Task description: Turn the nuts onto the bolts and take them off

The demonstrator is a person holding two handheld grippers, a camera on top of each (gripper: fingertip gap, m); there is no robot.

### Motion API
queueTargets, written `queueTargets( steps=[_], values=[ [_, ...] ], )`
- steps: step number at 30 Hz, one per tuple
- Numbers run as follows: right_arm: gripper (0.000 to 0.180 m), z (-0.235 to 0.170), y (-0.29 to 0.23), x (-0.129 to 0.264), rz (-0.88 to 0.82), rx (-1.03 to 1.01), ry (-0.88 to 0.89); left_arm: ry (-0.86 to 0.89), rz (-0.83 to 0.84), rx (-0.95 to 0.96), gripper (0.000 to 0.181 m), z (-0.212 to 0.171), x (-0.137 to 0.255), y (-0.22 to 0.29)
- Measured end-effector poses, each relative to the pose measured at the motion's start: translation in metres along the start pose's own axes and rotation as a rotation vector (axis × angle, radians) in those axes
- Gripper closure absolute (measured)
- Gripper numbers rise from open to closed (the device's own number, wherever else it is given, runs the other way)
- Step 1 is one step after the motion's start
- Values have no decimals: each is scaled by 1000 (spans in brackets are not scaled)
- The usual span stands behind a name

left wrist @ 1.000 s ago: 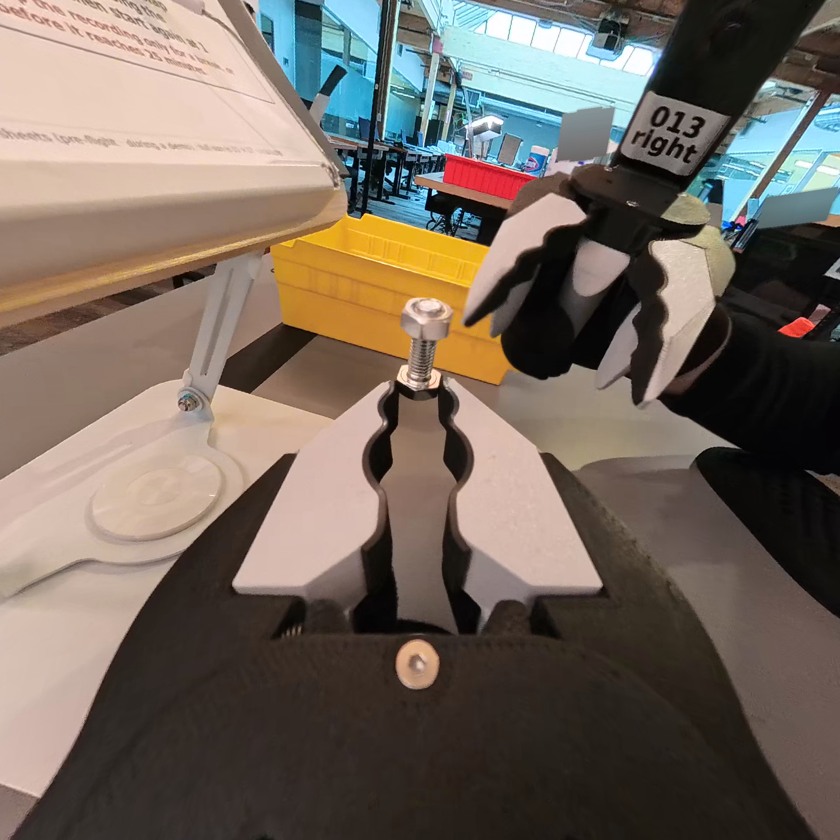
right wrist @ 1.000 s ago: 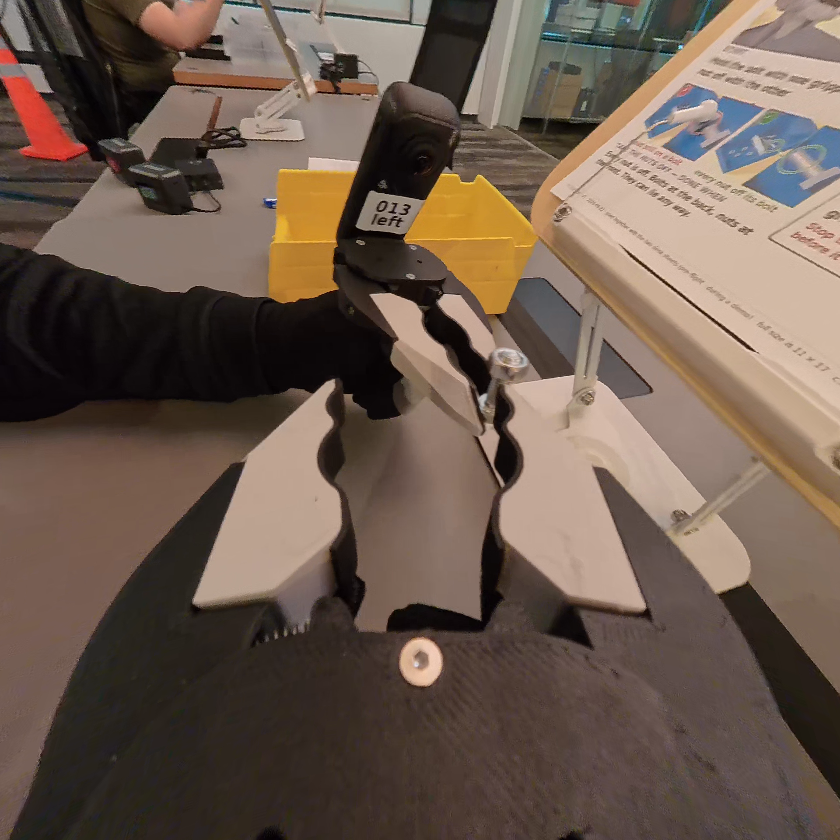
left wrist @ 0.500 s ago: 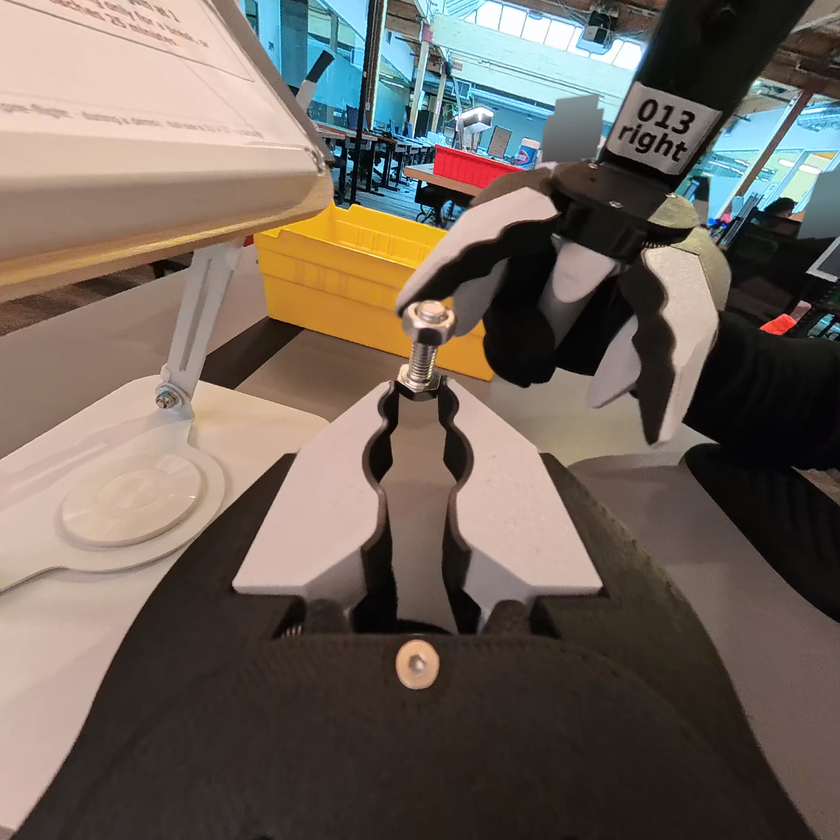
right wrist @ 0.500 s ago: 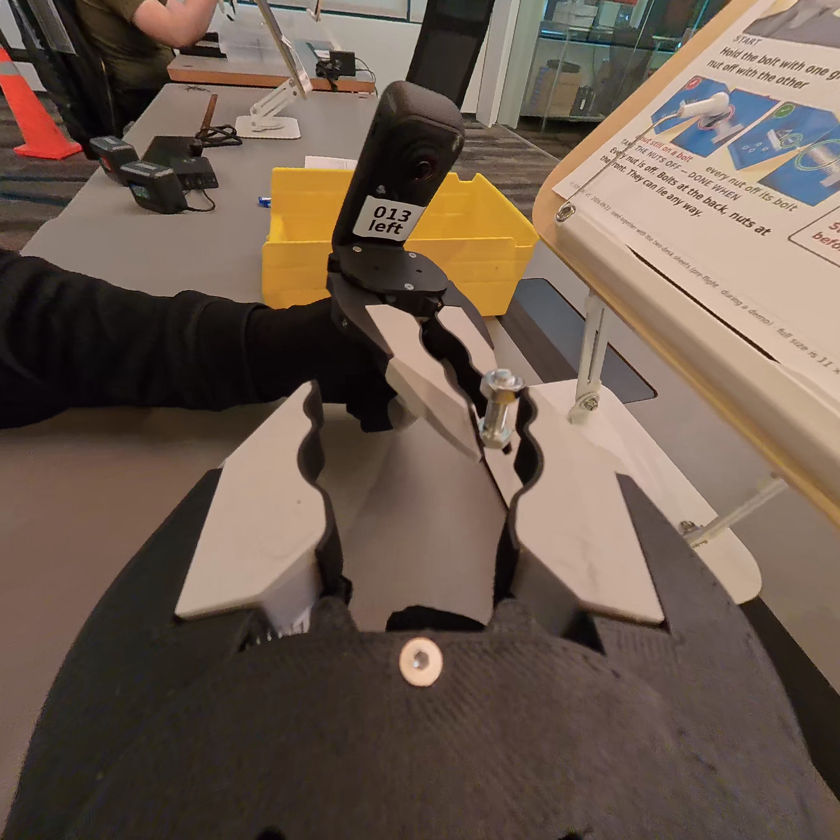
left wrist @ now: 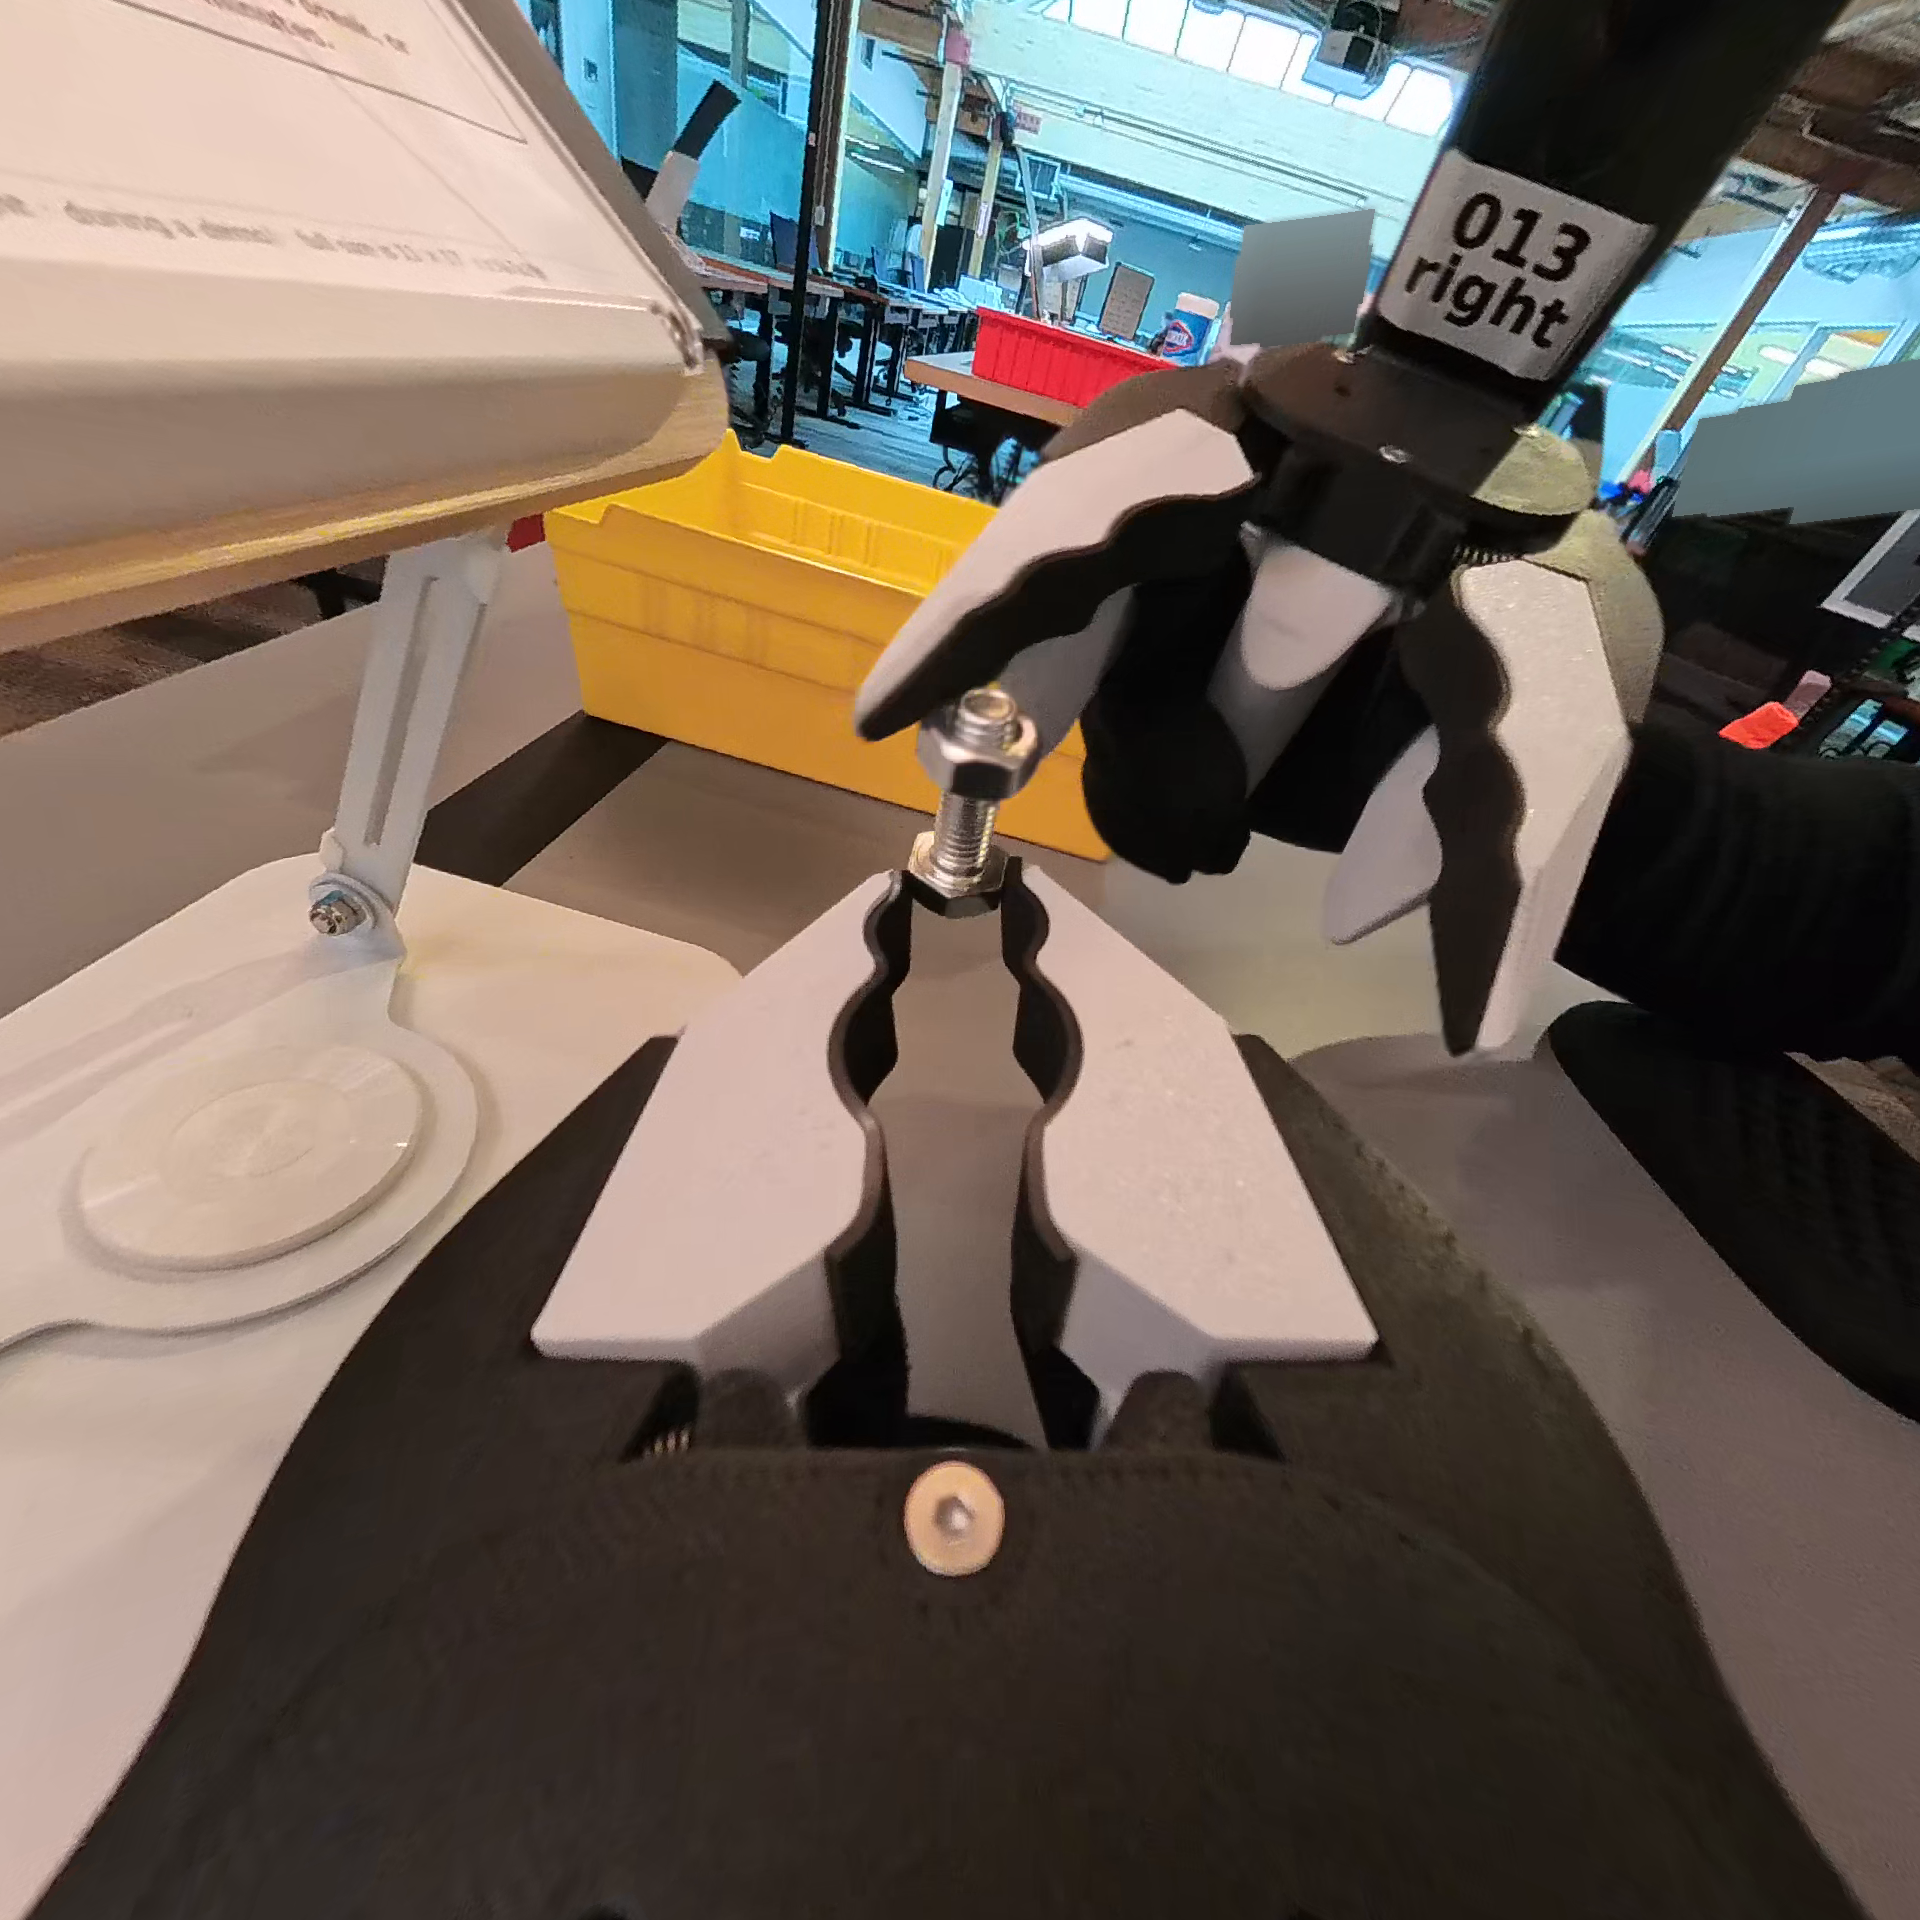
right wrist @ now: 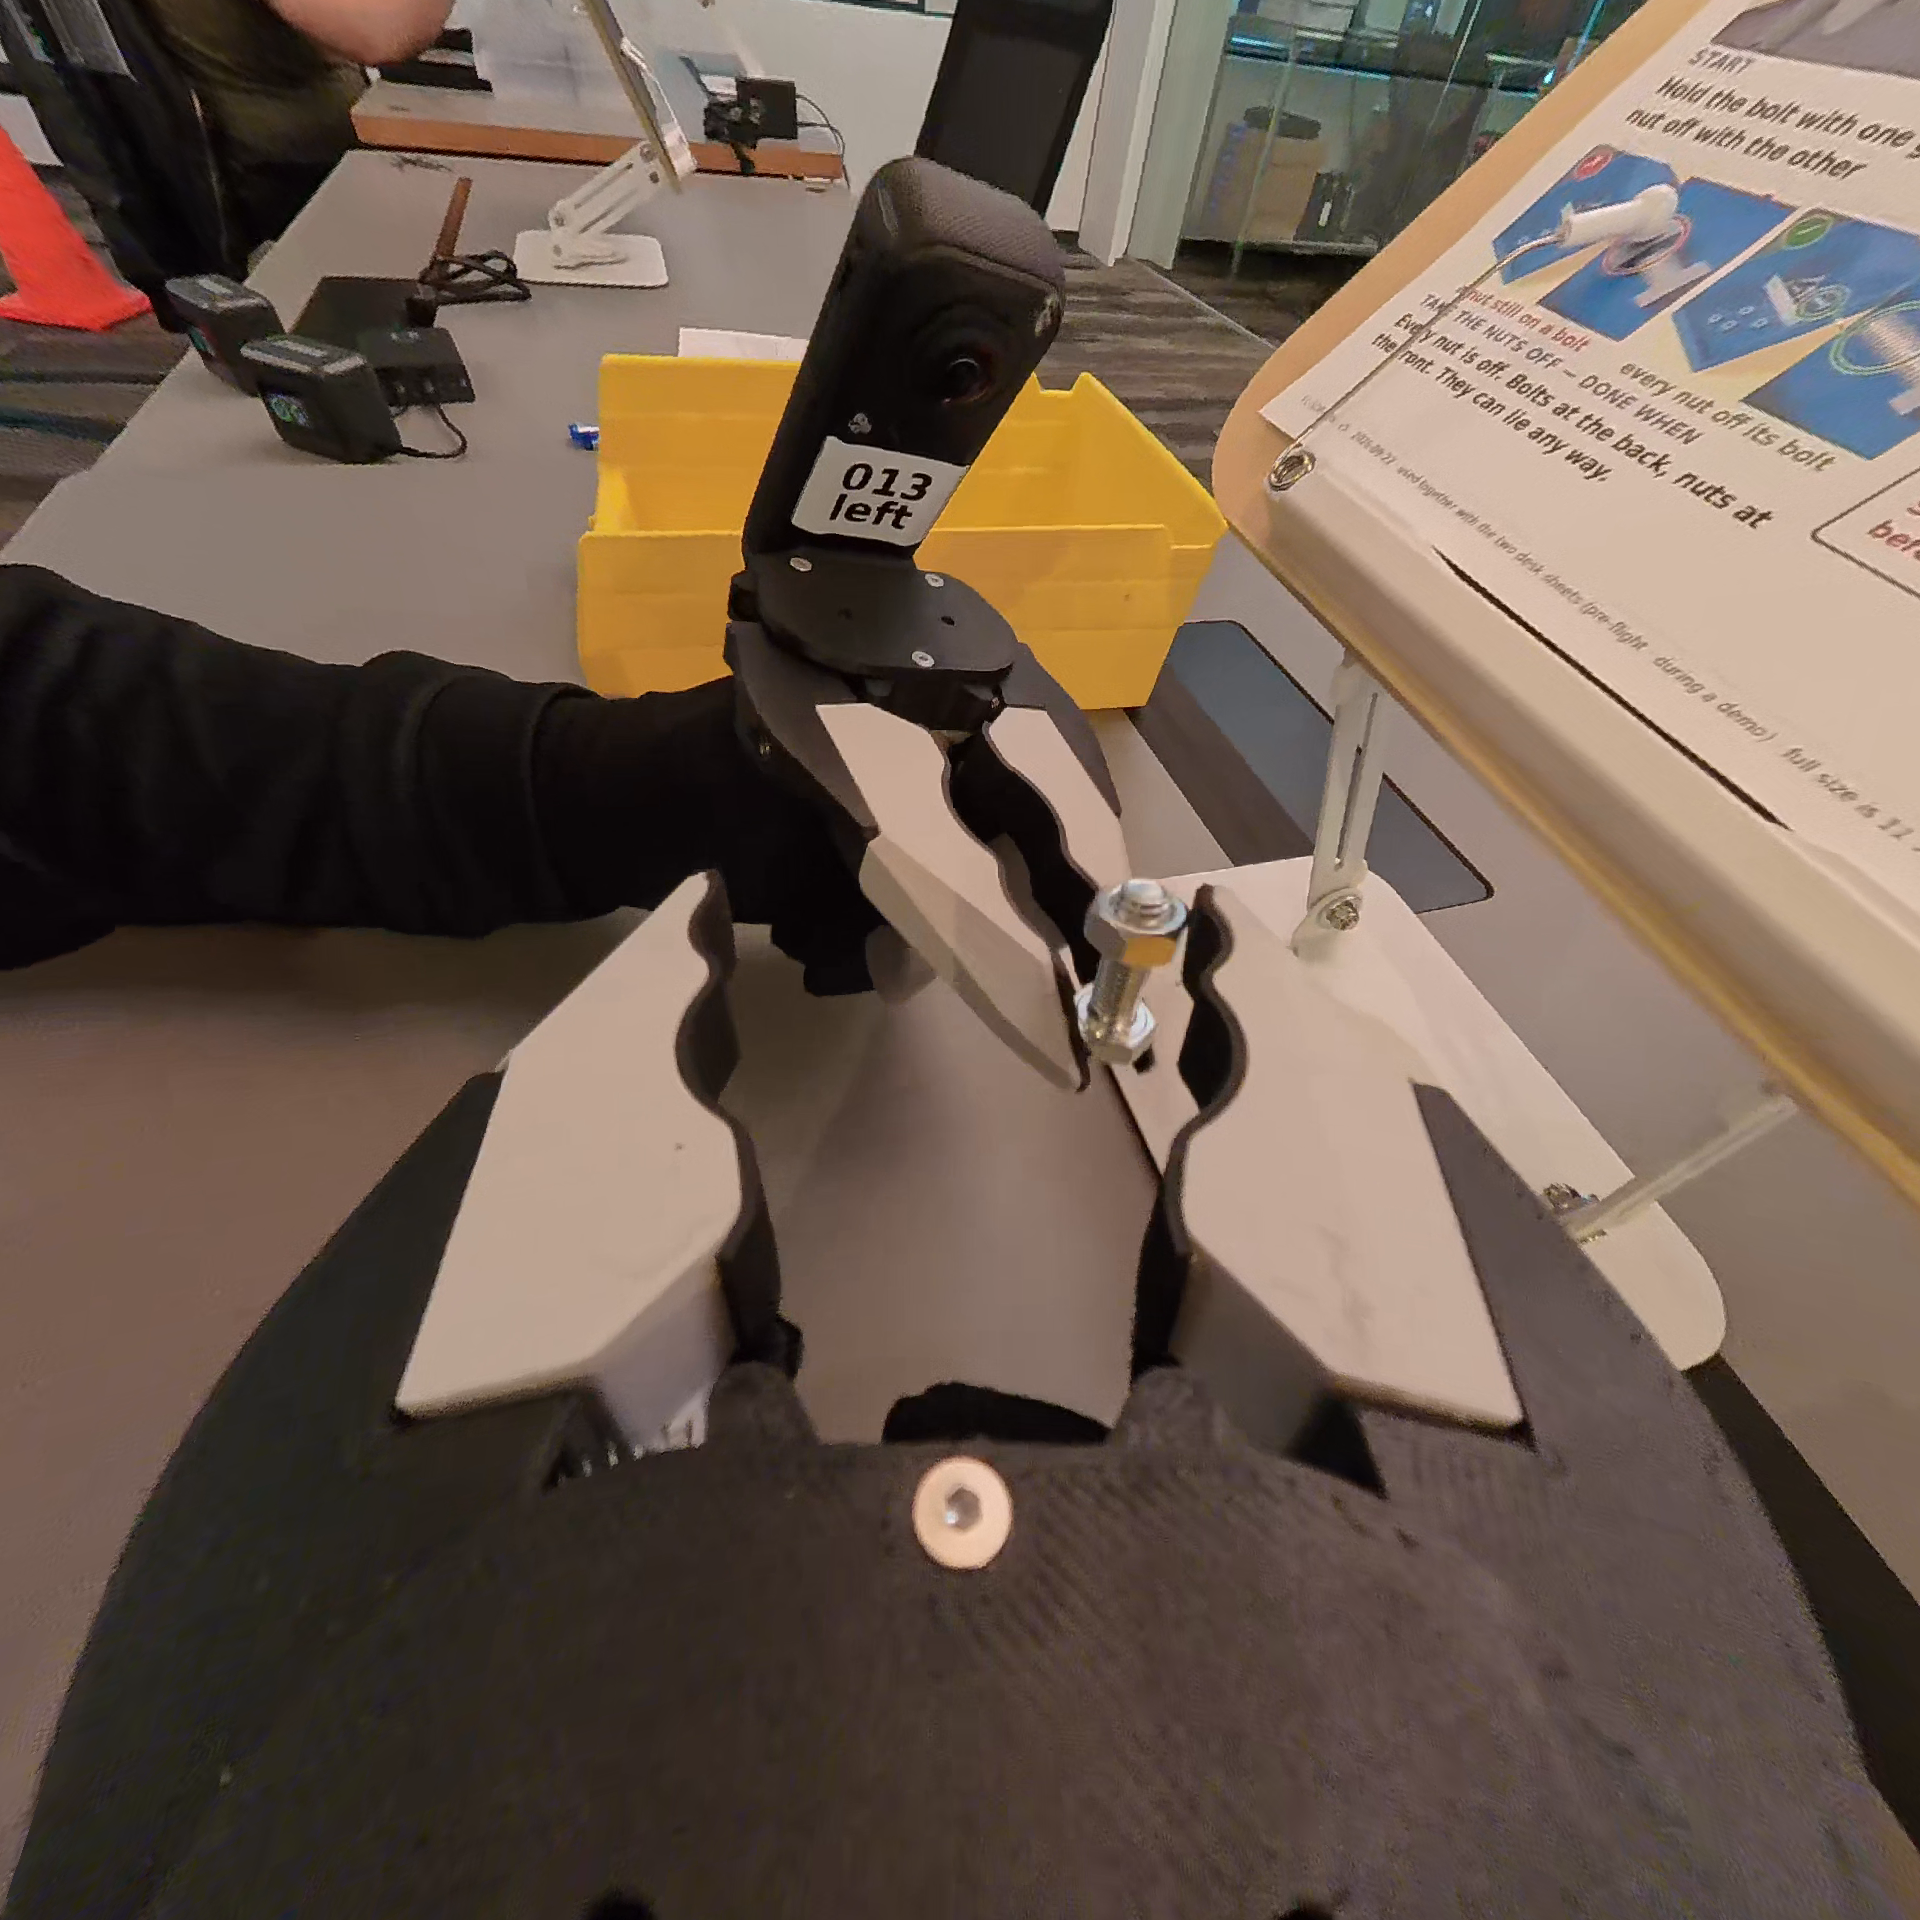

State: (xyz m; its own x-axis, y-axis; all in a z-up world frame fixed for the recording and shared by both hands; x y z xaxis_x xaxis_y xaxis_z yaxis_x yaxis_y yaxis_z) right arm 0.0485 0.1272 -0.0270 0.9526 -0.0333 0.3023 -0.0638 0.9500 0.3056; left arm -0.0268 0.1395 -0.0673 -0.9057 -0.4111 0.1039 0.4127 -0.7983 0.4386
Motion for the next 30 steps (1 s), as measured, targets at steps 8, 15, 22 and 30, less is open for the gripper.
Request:
queueTargets(
  steps=[8,15,22,30],
  values=[
    [108,3,3,20,-25,-3,34,12,0,16,165,1,3,-3],
    [94,0,1,-2,-4,17,-17,-1,-3,12,165,-1,-1,-1],
    [112,5,-3,14,-14,42,-8,45,-4,53,165,4,11,-9],
    [93,-1,3,-5,-2,16,-33,8,-15,42,165,-1,1,-3]
  ],
)
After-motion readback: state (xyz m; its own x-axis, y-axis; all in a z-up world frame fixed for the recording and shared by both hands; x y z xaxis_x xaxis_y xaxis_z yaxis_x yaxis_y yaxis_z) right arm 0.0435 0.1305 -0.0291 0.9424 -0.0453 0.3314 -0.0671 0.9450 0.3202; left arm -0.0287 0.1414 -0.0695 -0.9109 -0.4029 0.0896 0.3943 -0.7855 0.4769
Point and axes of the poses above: each gripper's, where its closed fingertips meet, x back along the fingers, z out of its top, y = z × x across the jaws, the point moved 6 cm from there along x, back along the fingers, and after that the axes turned 13 degrees about x, right-handed, at the moved point
